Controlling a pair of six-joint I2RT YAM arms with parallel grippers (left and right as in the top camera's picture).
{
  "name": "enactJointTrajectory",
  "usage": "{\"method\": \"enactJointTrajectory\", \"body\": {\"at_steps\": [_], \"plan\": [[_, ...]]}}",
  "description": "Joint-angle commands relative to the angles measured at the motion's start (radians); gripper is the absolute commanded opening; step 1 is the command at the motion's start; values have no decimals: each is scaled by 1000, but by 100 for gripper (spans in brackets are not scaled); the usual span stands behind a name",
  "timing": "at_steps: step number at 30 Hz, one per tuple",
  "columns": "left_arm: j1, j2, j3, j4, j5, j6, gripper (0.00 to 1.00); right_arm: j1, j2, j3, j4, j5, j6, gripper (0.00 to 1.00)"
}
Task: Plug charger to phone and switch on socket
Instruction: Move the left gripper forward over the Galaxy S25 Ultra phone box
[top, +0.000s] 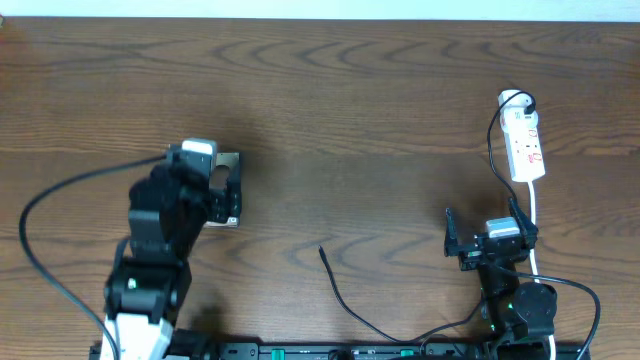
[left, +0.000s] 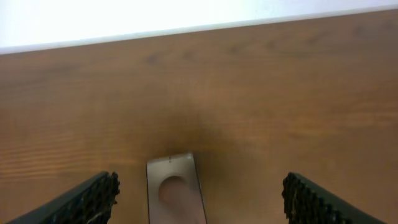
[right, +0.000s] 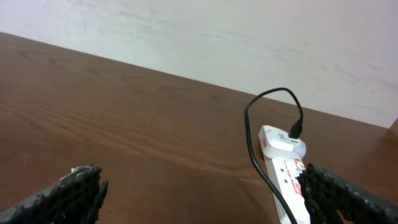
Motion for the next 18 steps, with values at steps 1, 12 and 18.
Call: {"method": "enactJointTrajectory", "body": {"at_steps": [1, 12, 18], "plan": [[-5, 106, 132, -82, -56, -18, 86, -7, -6, -1, -5, -6, 8, 99], [24, 437, 463, -401, -68, -114, 86, -7, -6, -1, -5, -6, 8, 99], [51, 560, 534, -539, -48, -119, 86, -7, -6, -1, -5, -6, 8, 99]]}}
